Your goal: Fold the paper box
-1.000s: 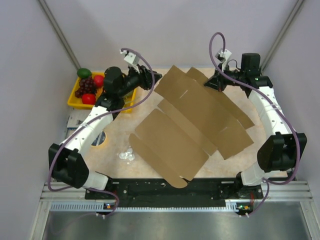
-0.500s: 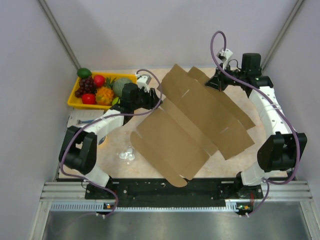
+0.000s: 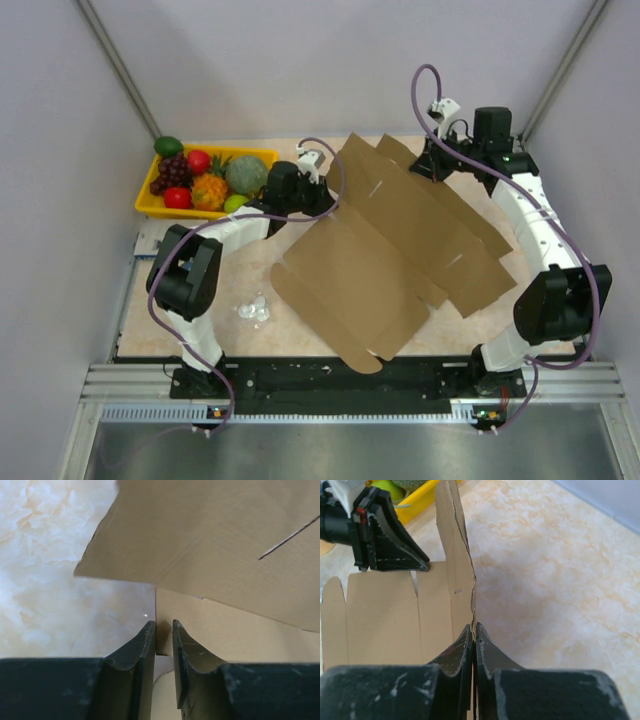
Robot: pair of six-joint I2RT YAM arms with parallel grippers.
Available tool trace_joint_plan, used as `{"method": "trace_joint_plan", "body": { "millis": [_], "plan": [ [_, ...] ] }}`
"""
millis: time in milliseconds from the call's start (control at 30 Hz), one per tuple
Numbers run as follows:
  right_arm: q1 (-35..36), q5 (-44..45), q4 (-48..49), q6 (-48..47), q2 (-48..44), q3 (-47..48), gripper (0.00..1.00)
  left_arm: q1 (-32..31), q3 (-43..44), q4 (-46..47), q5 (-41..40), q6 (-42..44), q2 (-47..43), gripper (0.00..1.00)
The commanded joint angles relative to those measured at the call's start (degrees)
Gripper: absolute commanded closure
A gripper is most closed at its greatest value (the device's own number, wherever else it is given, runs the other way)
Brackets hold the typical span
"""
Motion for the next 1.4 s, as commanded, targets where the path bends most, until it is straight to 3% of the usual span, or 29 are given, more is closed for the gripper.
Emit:
{"method": "trace_joint_plan", "body": {
  "millis": [0, 100, 200, 367, 467, 667, 900, 1067, 1133, 1367],
  "plan": [
    [4.1, 9.7, 1.4, 5.3, -1.4, 0.3, 1.0, -2.6, -1.6, 8.3, 0.4, 1.6, -1.5, 0.78],
    [6.8, 14.2, 1.5, 7.1, -2.1, -1.0, 1.0, -3.0, -2.3, 10.5, 1.3, 0.2, -0.6, 0.85],
    [9.5, 18.6, 1.9, 7.2, -1.7, -2.5, 1.0, -3.2, -2.6, 11.4, 1.2, -1.3, 0.6, 0.84],
    [9.7, 21.2, 2.1, 8.2, -1.4, -3.7, 1.0, -3.2, -0.1, 4.6, -1.5, -2.8, 2.3, 0.62],
    [9.7, 19.0, 2.1, 7.6, -1.5, -3.7, 1.0, -3.1, -0.1, 4.5, -1.3, -3.1, 2.5, 0.53],
    [9.8, 14.8, 2.0, 6.6, -1.1, -4.2, 1.0, -2.9, 2.8, 1.7, 0.3, -0.8, 5.9, 0.48],
    [9.4, 12.6, 2.0, 5.7, -1.3, -3.6, 1.0, -1.2, 8.0, -2.1, 7.2, -0.8, 11.6, 0.46],
    [7.6, 6.1, 2.1, 5.5, -1.3, -3.1, 1.0, -0.3, 12.0, -6.1, 13.3, 0.3, 15.5, 0.43],
    [6.7, 3.9, 2.2, 5.5, -1.0, -3.0, 1.0, 0.5, 11.5, -3.2, 15.6, -1.1, 16.0, 0.46],
    [2.9, 2.1, 3.7, 7.8, 0.0, -2.6, 1.0, 1.3, 3.2, 9.9, 16.8, -2.8, 13.0, 0.78]
  ]
}}
